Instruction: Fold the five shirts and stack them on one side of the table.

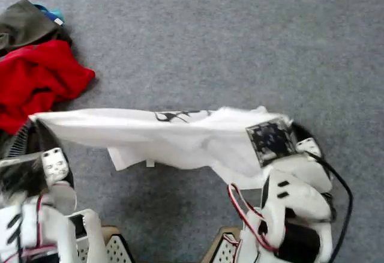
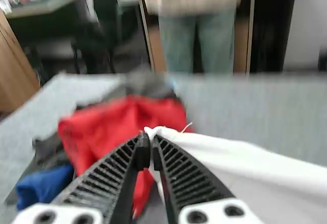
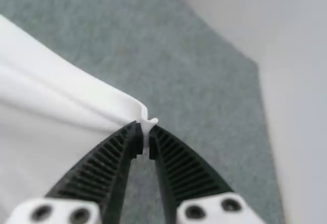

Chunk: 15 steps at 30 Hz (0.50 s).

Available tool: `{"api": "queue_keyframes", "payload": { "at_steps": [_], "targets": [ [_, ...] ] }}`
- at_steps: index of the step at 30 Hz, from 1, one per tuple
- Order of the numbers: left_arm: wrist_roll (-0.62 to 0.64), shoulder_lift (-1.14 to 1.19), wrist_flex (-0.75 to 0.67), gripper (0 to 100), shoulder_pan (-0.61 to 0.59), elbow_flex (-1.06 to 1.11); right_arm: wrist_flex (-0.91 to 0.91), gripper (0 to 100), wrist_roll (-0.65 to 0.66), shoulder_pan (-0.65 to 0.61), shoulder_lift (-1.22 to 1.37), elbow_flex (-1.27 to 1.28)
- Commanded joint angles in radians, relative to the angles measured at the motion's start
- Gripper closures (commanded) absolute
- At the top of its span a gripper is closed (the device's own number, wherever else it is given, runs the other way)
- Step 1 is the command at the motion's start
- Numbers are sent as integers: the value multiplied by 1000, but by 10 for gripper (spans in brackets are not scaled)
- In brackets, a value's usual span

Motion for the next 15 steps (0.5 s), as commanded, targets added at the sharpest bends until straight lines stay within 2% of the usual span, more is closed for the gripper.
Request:
{"api": "queue_keyframes", "payload": {
  "at_steps": [1,5,9,11,15],
  "targets": [
    [98,17,-114,971,-22,-133,-126,985,-95,51,12,-166],
    [97,121,-160,971,-16,-303,-275,985,-137,104,13,-300],
    [97,287,-132,971,-15,-553,-400,985,-130,138,13,-406],
    [101,370,-68,971,-15,-699,-448,984,-130,143,13,-449],
    [101,517,170,971,19,-1012,-523,984,-129,143,13,-515]
  ]
}}
